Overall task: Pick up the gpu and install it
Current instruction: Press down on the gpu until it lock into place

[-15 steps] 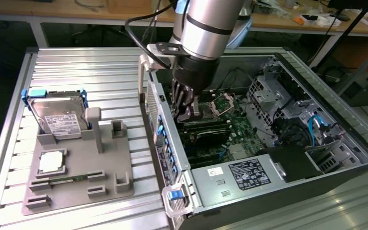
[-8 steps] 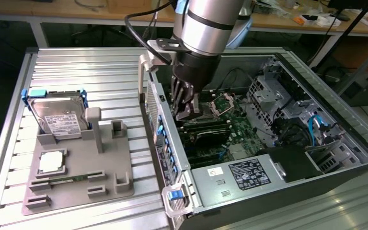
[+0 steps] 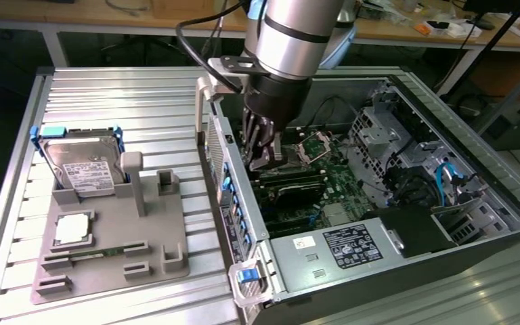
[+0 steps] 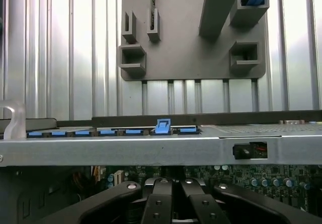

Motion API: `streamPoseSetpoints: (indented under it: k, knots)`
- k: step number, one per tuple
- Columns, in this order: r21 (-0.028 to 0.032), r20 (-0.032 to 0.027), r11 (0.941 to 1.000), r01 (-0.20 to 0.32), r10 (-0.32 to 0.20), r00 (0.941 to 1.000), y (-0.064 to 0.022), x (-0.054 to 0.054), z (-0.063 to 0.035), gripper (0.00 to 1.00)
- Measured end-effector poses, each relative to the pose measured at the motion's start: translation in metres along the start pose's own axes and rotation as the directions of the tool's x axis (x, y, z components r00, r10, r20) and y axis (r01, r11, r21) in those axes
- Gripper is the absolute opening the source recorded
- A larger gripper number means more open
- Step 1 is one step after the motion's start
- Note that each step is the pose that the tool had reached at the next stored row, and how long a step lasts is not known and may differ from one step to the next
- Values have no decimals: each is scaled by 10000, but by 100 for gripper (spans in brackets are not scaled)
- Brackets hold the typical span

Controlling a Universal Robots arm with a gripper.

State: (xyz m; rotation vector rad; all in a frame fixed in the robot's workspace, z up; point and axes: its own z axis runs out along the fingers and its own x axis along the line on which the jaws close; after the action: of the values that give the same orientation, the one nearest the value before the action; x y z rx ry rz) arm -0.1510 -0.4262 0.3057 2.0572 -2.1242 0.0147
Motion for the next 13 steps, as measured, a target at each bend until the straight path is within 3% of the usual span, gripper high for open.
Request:
streamPoseSetpoints:
  k: [7, 13]
  knots:
    - [38, 3, 10000, -5, 5, 10000, -9, -11, 76, 11]
    - [62, 5, 10000, -9, 9, 10000, -1, 2, -17, 11]
